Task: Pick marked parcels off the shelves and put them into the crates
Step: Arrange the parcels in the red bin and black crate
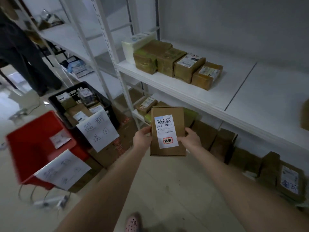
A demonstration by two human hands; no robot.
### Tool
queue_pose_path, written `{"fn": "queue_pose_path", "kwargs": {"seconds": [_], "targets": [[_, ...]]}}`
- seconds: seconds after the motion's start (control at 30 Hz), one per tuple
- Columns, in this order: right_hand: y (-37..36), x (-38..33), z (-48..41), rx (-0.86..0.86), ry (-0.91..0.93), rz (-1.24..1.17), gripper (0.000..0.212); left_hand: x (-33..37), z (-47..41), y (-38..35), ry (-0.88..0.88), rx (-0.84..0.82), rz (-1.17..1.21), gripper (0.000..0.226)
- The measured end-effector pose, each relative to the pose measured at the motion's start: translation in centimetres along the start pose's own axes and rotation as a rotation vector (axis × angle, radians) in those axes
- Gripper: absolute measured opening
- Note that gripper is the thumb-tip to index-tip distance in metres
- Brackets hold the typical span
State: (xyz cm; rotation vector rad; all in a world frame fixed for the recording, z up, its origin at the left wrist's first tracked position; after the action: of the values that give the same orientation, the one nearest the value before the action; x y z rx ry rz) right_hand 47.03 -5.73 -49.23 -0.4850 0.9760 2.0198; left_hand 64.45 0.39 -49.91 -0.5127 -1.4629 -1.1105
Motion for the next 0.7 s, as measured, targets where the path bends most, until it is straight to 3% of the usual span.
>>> {"fn": "queue_pose_path", "kwargs": {"seconds": [0.37,0.7], "targets": [[-20.2,-7.5,0.4,-0.185,0.058,0.163,0.033,-11.2,-3.0,16.9,0.176,0.205,0.061,0.043],[-43.2,-17.7,2.5,-0.327,0.159,0.299,0.034,-19.9,-7.3,37.2,0.243,0.388,0.085,0.042]]}}
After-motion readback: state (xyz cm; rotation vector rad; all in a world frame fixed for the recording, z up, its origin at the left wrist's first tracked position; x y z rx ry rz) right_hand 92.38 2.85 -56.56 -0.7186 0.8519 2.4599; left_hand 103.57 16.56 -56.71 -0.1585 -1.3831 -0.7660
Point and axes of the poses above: each hand's wrist, its own z-axis away from the middle knuckle, its own y-axis out of the back of the hand, x = y × z, the point moved 1 cm from there along -z, towards the middle knuckle, and after that the axes turned 15 degrees about -y, right-handed, at the moved point
